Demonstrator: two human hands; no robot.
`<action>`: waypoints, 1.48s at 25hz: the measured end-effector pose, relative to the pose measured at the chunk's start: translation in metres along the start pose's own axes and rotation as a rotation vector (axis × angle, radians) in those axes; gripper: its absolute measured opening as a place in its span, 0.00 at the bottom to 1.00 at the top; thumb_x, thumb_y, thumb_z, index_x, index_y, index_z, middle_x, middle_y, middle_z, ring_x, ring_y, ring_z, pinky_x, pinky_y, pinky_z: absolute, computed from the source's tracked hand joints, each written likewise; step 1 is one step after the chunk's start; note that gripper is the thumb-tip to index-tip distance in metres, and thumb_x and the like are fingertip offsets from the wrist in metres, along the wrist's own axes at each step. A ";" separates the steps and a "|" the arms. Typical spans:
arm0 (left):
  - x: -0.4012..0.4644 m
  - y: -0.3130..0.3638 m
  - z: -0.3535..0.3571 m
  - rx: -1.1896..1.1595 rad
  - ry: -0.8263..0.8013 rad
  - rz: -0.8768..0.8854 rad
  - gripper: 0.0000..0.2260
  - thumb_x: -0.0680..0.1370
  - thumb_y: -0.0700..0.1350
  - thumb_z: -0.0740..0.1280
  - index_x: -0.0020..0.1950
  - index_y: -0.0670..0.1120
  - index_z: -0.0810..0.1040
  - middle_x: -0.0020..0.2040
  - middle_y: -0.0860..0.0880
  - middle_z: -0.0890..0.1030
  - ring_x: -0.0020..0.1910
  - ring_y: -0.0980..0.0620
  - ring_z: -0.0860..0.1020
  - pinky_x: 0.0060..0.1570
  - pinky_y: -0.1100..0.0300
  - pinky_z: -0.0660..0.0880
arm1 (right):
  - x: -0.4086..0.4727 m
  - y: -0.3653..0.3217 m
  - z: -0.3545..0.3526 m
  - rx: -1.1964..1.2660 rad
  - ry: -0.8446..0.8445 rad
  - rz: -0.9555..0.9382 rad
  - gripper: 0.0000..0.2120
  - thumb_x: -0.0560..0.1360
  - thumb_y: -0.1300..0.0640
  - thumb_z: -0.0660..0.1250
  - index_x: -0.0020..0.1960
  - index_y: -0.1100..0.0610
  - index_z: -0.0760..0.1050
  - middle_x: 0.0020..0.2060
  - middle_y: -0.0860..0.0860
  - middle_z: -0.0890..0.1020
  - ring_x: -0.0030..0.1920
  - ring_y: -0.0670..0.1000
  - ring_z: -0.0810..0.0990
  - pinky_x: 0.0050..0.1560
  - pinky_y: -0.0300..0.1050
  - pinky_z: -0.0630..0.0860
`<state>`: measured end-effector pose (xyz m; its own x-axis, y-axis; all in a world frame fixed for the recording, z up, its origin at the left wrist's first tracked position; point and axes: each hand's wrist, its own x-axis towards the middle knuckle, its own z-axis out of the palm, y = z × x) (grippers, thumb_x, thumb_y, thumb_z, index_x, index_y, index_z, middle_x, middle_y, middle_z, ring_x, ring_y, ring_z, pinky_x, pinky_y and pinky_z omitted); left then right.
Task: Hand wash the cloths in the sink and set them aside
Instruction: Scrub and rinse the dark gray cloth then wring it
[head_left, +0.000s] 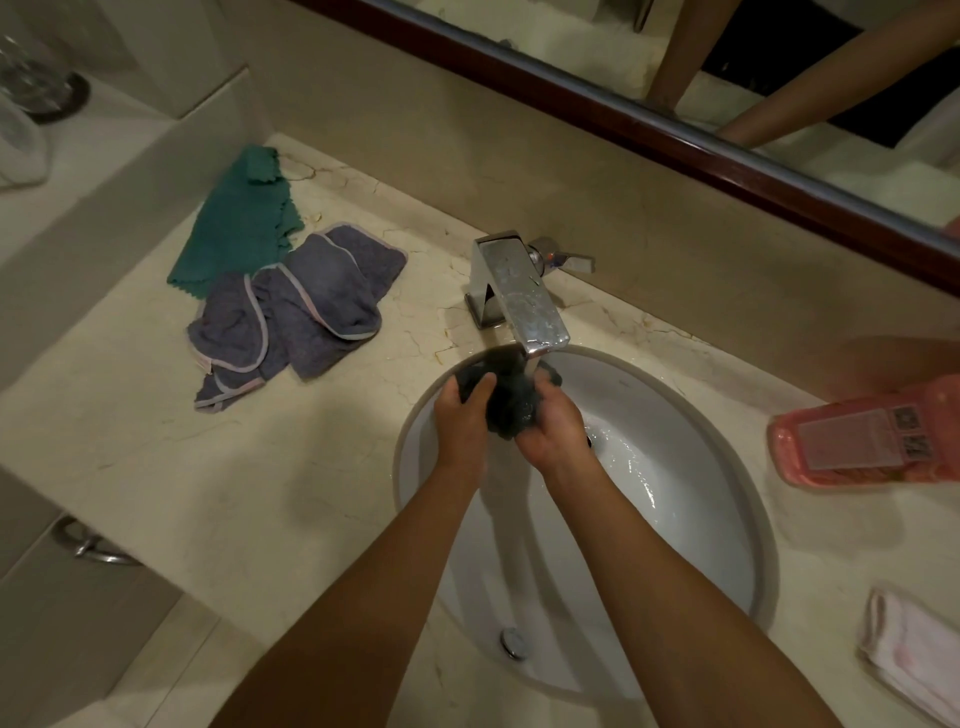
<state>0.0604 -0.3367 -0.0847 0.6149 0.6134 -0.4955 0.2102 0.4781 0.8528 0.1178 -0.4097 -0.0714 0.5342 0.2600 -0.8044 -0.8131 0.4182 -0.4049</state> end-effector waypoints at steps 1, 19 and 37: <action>0.000 0.000 0.002 -0.010 -0.026 0.004 0.13 0.82 0.42 0.65 0.66 0.42 0.78 0.60 0.43 0.82 0.60 0.47 0.80 0.60 0.50 0.79 | 0.001 0.000 0.002 -0.004 0.015 0.004 0.14 0.83 0.51 0.61 0.66 0.56 0.72 0.64 0.63 0.77 0.63 0.65 0.77 0.66 0.65 0.73; 0.002 -0.010 0.030 -0.047 -0.027 -0.236 0.13 0.84 0.46 0.61 0.59 0.44 0.83 0.53 0.43 0.84 0.51 0.47 0.83 0.44 0.58 0.78 | -0.011 -0.008 -0.014 -0.253 0.119 -0.041 0.12 0.77 0.47 0.67 0.48 0.55 0.81 0.35 0.53 0.86 0.39 0.54 0.85 0.42 0.47 0.80; -0.003 0.011 0.038 -0.254 0.021 -0.289 0.08 0.84 0.43 0.62 0.49 0.43 0.79 0.42 0.45 0.82 0.40 0.49 0.80 0.40 0.56 0.79 | -0.027 -0.018 -0.046 -0.321 0.143 -0.061 0.12 0.79 0.49 0.67 0.53 0.56 0.82 0.45 0.54 0.87 0.43 0.53 0.86 0.41 0.44 0.80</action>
<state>0.0898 -0.3577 -0.0673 0.5413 0.4423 -0.7151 0.1762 0.7719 0.6108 0.1075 -0.4647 -0.0620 0.5645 0.1091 -0.8182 -0.8242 0.1288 -0.5515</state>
